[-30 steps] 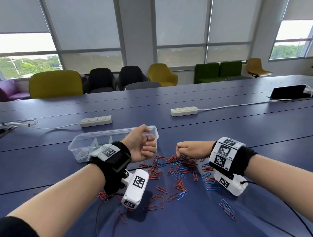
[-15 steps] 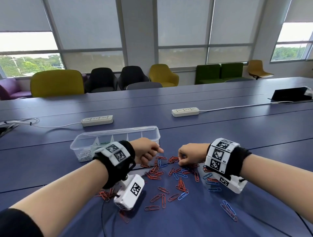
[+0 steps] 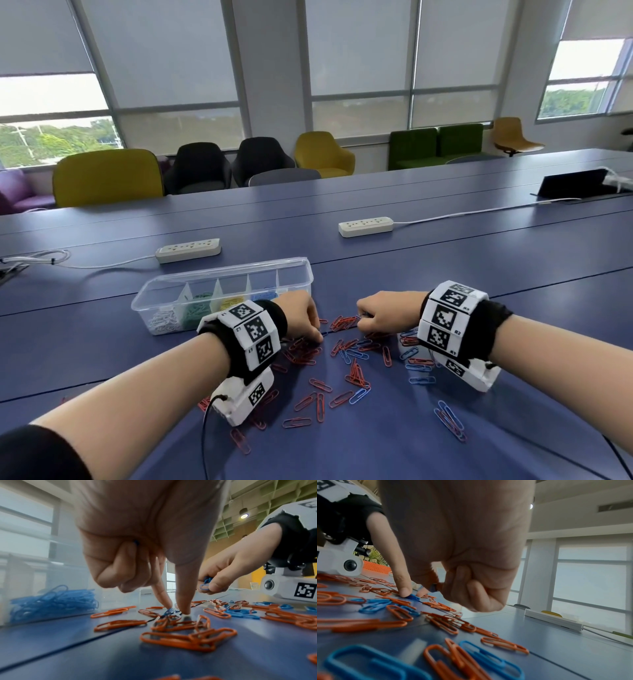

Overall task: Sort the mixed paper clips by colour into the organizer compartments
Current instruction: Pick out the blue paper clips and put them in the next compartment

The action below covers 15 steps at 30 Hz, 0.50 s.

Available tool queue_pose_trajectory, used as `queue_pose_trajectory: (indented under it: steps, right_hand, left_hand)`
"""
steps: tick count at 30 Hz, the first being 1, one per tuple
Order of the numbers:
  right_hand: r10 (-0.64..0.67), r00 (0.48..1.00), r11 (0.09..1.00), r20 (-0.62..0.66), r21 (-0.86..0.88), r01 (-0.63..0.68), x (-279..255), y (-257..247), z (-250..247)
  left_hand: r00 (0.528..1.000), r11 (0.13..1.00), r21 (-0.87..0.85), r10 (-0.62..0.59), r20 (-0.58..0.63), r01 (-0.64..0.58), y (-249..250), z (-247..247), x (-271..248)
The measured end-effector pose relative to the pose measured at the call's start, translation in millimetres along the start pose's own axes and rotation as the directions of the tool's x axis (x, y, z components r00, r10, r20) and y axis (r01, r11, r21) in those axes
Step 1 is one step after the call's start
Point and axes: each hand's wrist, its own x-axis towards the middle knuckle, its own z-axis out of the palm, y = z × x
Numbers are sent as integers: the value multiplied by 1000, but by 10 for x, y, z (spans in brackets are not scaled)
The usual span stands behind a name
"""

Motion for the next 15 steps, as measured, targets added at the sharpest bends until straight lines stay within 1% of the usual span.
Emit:
queue_pose_trajectory:
  steps: [3,8,12,15]
  right_hand:
    - [2,1000,1000,-5,10,-2,-6,13,0]
    - [-5,1000,1000,-1,12,5,-3,3,4]
    - [-19,1000,1000,-15,24,20,-11,-24,-4]
    - [-20,999,1000,-30,23,20,-26,-39,-2]
  left_hand:
    - [1000,1000,29,2,7,-3,-15,-10,-11]
    - [999,995,86,46,21,-47,8,-12,-20]
    - [995,975,196,95,41,-101,57,11,-22]
    - [992,938,323,112,61,-126,97,62,-21]
